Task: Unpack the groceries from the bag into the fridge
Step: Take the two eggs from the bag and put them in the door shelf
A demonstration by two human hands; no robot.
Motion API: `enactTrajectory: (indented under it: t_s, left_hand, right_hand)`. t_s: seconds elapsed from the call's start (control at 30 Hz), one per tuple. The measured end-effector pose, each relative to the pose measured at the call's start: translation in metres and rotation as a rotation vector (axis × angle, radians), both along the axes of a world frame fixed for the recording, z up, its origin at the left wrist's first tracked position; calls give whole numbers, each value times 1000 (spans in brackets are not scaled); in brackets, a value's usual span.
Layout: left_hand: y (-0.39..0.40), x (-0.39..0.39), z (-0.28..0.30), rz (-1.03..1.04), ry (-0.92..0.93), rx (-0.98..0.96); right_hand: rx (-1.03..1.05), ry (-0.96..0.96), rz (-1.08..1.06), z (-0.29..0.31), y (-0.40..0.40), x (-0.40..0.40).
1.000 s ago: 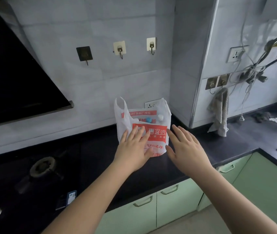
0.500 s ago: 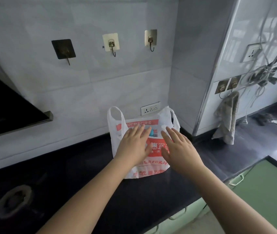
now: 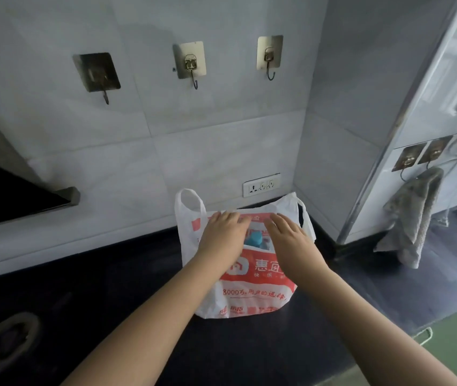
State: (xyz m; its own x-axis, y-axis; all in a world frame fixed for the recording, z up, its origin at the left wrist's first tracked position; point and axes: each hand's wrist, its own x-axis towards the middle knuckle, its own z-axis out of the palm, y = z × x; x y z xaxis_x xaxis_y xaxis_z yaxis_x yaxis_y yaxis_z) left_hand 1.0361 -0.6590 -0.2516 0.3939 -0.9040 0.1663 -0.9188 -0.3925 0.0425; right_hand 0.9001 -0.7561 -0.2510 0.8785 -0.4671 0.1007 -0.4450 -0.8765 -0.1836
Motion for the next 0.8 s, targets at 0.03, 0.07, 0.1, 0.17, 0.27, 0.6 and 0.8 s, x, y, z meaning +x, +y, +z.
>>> enactTrajectory:
  t_s: [0.03, 0.07, 0.1, 0.17, 0.27, 0.6, 0.8]
  left_hand:
    - [-4, 4, 0, 4, 14, 10]
    - [-6, 7, 0, 8, 34, 12]
    - [-7, 10, -1, 10, 49, 8]
    - [-9, 14, -4, 16, 40, -2]
    - [-7, 23, -11, 52, 34, 3]
    - [11, 41, -14, 281, 61, 153]
    - [31, 47, -29, 280, -77, 160]
  right_hand:
    - [6, -2, 14, -2, -6, 5]
    - [12, 3, 30, -4, -12, 9]
    - [20, 12, 45, -6, -18, 13]
    - [37, 28, 67, -12, -27, 20]
    - [53, 40, 87, -21, -37, 30]
    - [76, 116, 153, -33, -65, 47]
    - [65, 145, 181, -38, -86, 37]
